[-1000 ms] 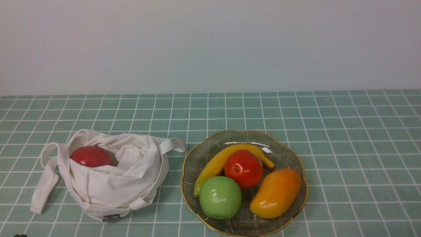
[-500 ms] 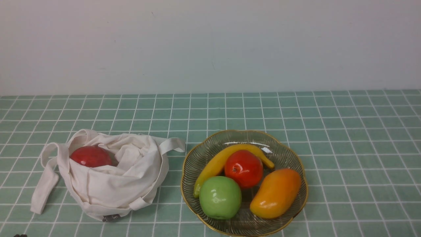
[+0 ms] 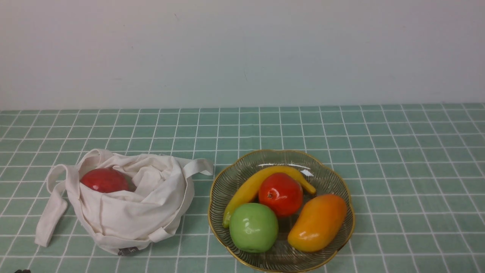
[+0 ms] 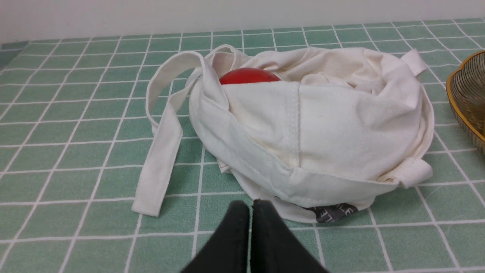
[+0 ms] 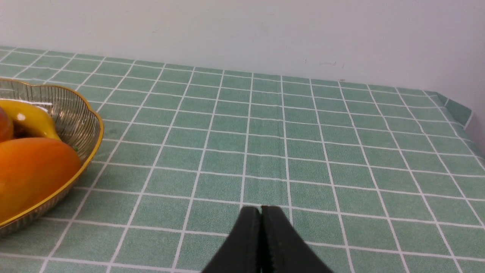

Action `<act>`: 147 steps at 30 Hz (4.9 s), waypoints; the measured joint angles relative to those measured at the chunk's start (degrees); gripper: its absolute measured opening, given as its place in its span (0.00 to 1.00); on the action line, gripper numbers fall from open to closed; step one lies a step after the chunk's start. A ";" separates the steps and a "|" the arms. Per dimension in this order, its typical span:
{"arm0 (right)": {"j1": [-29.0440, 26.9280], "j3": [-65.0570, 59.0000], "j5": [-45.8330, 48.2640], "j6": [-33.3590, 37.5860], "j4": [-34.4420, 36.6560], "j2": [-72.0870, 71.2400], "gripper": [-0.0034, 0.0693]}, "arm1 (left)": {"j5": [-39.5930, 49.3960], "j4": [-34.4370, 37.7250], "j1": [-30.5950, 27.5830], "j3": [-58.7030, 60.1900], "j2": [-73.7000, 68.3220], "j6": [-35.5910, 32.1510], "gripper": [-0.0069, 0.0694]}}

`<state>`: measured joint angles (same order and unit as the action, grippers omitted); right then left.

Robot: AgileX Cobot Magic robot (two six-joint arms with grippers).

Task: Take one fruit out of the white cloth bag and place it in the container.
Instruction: 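Reach into the white bag and grasp the apple with the left gripper, then place the held apple onto the plate with the left gripper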

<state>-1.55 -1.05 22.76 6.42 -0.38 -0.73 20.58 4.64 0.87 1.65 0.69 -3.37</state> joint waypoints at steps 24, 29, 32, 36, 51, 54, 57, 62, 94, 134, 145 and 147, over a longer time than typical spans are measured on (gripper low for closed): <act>0.00 0.00 0.00 0.00 0.00 0.00 0.03 | -11.83 16.85 0.00 -40.32 -14.77 0.13 0.08; 0.00 0.00 0.00 0.00 0.00 0.00 0.03 | 24.89 10.58 0.00 -55.59 -34.16 -2.80 0.08; 0.00 0.00 0.00 0.00 0.00 0.00 0.03 | 36.86 6.60 0.00 -59.93 -45.45 -5.58 0.08; 0.00 0.00 0.00 0.00 0.00 0.00 0.03 | 39.11 3.43 0.00 -61.89 -58.14 -9.52 0.08; 0.00 0.00 0.00 0.00 0.00 0.00 0.03 | 26.46 2.26 0.00 -65.03 -85.37 -14.02 0.15; 0.00 0.00 0.00 0.00 0.00 0.00 0.03 | 24.60 2.26 0.00 -66.23 -87.88 -14.11 0.24; 0.00 0.00 0.00 0.00 0.00 0.00 0.03 | 22.73 1.17 0.00 -67.42 -91.54 -15.64 0.41; 0.00 0.00 0.00 0.00 0.00 0.00 0.03 | 21.09 0.11 0.00 -67.72 -96.37 -16.89 0.71; 0.00 0.00 0.00 0.00 0.00 0.00 0.03 | 22.55 -4.64 1.20 -68.28 -101.77 -16.77 0.82; 0.00 0.00 0.00 0.00 0.00 0.00 0.03 | 11.93 16.47 41.37 -68.04 -92.79 -16.63 0.81; 0.00 0.00 0.00 0.00 0.00 0.00 0.03 | 7.22 15.03 42.54 -68.04 -100.15 -16.59 0.81; 0.00 0.00 0.00 0.00 0.00 0.00 0.03 | 7.08 14.73 42.54 -68.04 -100.48 -16.52 0.81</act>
<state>-1.55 -1.05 22.76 6.42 -0.38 -0.73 27.66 19.36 43.41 -66.38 -99.79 -19.88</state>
